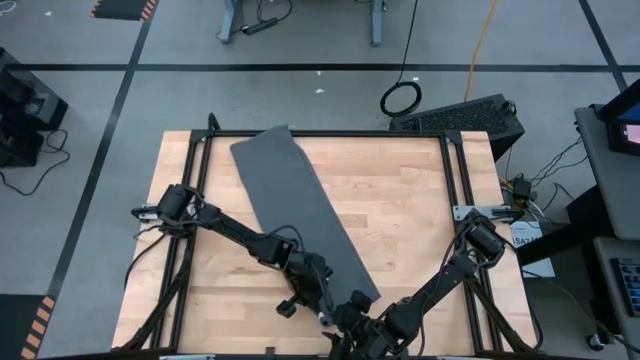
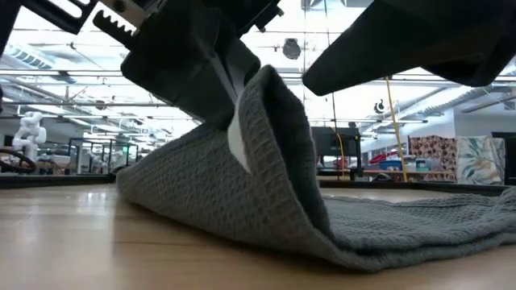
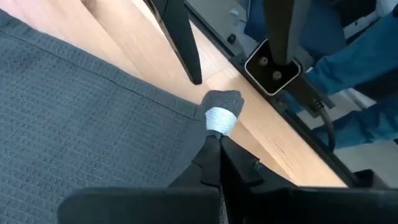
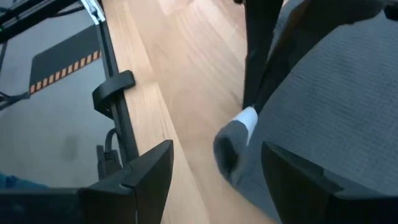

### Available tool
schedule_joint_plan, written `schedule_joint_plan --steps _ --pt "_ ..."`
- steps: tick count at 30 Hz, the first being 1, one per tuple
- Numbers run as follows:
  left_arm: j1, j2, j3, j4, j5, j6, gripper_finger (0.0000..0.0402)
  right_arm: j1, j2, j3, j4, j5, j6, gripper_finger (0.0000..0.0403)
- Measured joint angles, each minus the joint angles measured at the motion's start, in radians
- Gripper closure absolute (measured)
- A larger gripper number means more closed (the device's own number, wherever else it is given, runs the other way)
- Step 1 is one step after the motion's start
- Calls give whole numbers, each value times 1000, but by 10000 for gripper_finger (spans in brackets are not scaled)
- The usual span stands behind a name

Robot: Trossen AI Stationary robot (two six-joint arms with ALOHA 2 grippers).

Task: Roll towel into tight, uniform cylinder
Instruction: Roll the towel

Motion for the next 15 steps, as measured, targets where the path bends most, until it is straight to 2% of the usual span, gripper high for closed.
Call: schedule_joint_plan --steps 6,15 --pt "2 0 0 47 2 -40 401 -11 10 0 4 21 25 179" --pt "2 0 0 63 2 -89 401 -19 44 0 12 28 85 248"
